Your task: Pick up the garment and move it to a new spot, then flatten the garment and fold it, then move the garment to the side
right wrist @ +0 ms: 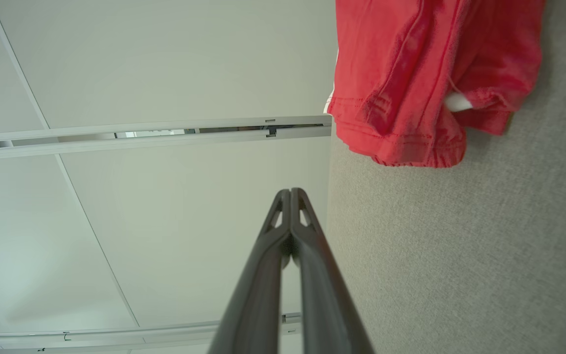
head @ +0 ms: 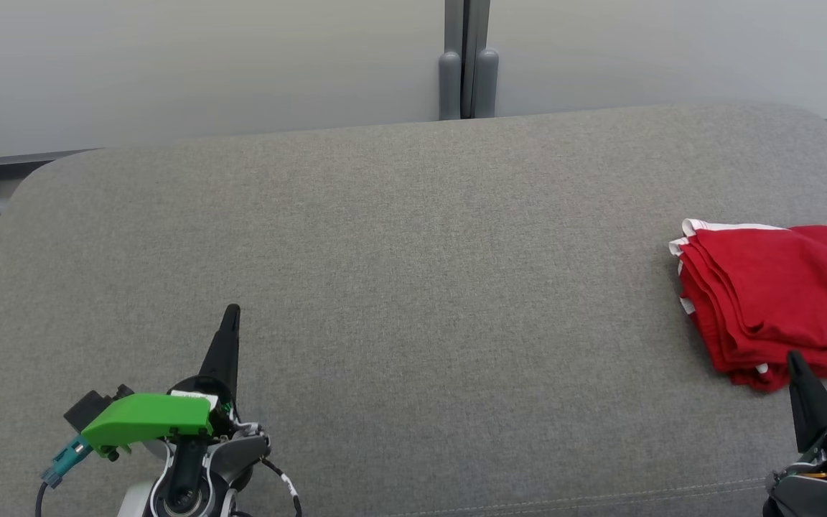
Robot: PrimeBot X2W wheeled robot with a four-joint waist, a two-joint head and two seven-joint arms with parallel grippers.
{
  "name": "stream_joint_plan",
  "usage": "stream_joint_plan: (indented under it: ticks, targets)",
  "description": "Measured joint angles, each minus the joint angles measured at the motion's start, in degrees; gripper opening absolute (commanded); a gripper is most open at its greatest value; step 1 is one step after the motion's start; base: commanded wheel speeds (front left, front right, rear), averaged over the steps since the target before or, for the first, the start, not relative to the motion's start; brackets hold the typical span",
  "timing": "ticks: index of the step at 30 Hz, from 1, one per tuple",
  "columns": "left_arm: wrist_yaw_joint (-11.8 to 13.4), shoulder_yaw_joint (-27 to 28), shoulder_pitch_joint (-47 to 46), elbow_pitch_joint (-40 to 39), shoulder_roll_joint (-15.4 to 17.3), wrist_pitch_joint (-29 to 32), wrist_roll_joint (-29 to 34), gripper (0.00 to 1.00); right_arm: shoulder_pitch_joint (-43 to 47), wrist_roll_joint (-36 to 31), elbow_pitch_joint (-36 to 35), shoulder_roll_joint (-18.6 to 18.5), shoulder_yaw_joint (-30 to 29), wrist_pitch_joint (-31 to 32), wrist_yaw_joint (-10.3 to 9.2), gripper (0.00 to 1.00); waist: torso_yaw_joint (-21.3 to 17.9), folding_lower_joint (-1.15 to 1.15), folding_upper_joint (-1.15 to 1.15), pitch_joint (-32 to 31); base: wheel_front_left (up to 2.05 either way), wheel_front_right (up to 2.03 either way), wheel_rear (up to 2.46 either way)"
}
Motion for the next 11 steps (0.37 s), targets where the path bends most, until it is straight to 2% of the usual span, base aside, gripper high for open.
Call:
stream_joint_plan:
  ticks: [11]
  targets:
    - [0.0,0.0,0.0,0.0,0.0,0.0,0.0,0.0,0.0,0.0,0.0,0.0,0.0,0.0,0.0,0.0,0.0,0.0,0.0,0.0,0.0,0.0,0.0]
